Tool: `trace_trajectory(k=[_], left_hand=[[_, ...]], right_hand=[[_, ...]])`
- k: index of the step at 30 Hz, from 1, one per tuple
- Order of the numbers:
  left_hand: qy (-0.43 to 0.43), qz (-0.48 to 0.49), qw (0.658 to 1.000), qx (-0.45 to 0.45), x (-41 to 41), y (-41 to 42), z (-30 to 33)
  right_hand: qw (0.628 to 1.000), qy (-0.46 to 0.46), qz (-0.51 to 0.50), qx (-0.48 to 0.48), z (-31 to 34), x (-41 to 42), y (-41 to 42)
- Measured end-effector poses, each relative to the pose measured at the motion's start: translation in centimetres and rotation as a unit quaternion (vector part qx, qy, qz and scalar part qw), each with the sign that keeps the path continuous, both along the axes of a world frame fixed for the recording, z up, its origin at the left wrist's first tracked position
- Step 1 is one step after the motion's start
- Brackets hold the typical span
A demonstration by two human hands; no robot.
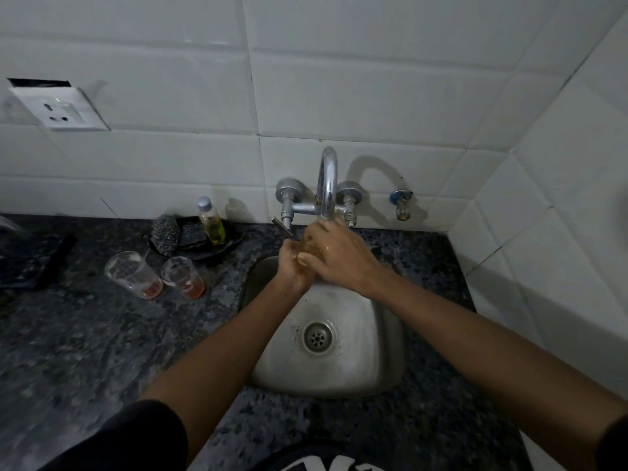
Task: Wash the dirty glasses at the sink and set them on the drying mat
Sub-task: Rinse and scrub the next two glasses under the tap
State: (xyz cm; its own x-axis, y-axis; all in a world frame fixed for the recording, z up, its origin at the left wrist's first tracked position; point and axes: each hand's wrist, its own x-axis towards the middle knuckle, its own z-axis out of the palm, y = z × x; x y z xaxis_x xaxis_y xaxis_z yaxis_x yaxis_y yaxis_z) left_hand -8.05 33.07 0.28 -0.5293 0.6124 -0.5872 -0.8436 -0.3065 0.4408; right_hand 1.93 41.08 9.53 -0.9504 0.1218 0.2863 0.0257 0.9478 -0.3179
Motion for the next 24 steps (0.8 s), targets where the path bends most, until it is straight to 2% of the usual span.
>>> trace_trajectory(k=[8, 12, 15, 21, 24], left_hand=[[0.123, -0.043, 0.989, -0.063, 0.3, -0.7, 0.1], [0.181, -0.028, 0.977, -0.106, 0.3, -1.3, -0.4], [0.187, -0.021, 0.975, -0.12, 0.2, -1.5, -0.3], [0.197, 0.03, 0.959, -0.203, -2.3, -0.8, -0.6], [0.278, 0.069, 0.919, -0.272, -4.2, -0.2, -0.2]], right_hand=[[0.984, -0.055, -0.133, -0.102, -1.2, 0.8, -0.7], [0.947, -0.176, -0.166, -0.212, -1.1, 0.8, -0.8], [0.925, -0.214, -0.194, -0.245, -1.6, 0.6, -0.5], [0.819, -0.154, -0.272, -0.482, -2.8, 0.6, -0.7], [0.759, -0.144, -0.287, -0.567, -3.7, 0.8, -0.7]])
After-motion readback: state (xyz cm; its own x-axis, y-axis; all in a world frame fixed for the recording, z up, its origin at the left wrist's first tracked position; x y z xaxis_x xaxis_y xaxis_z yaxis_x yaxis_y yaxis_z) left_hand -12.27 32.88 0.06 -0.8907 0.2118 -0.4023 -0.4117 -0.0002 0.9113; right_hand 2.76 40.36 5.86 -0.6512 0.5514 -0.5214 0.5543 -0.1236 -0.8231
